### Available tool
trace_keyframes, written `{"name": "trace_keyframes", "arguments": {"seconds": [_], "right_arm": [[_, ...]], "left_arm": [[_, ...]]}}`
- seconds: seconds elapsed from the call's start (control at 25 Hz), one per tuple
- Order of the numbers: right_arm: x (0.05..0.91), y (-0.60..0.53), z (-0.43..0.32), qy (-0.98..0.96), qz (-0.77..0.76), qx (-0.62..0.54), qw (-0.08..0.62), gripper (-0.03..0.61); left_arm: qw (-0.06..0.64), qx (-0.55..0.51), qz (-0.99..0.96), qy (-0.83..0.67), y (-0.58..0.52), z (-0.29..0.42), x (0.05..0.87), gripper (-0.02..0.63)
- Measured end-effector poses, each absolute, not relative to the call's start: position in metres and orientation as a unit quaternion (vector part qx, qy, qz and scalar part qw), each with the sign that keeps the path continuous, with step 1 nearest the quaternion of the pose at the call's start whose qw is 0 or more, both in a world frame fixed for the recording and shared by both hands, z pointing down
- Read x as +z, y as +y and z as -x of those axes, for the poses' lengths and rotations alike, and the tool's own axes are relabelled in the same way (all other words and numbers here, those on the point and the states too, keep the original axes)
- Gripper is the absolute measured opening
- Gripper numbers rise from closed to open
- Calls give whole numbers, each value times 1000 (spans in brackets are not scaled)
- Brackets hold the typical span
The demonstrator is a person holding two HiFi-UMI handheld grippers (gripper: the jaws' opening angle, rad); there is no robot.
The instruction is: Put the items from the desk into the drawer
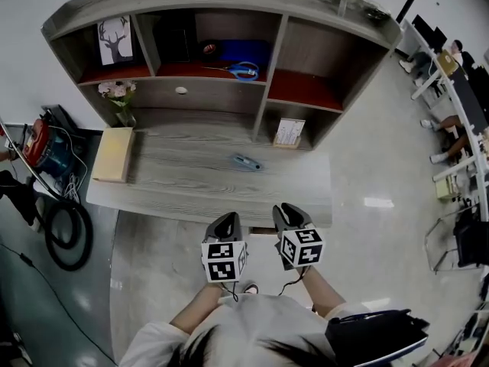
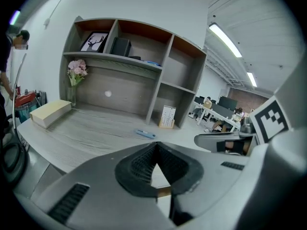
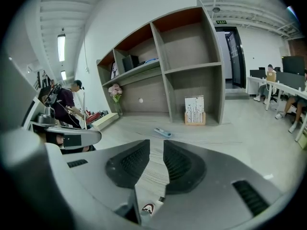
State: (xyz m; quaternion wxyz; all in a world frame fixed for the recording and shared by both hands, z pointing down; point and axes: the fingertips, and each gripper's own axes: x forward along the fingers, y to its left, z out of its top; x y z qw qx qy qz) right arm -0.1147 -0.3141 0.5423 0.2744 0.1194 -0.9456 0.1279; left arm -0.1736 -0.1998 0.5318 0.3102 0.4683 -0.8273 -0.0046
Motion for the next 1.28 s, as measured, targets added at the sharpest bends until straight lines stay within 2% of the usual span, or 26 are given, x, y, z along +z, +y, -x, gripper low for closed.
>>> {"name": "trace_keyframes", "arguments": {"seconds": [0.8, 1.28], "right_arm": [[597, -357, 214, -940, -53, 49, 335, 91], [636, -367, 257, -926, 2, -58, 372, 104]], "left_arm": [[365, -14, -444, -818, -234, 261, 591, -3], [394, -8, -438, -808, -243, 287, 631, -3]]}}
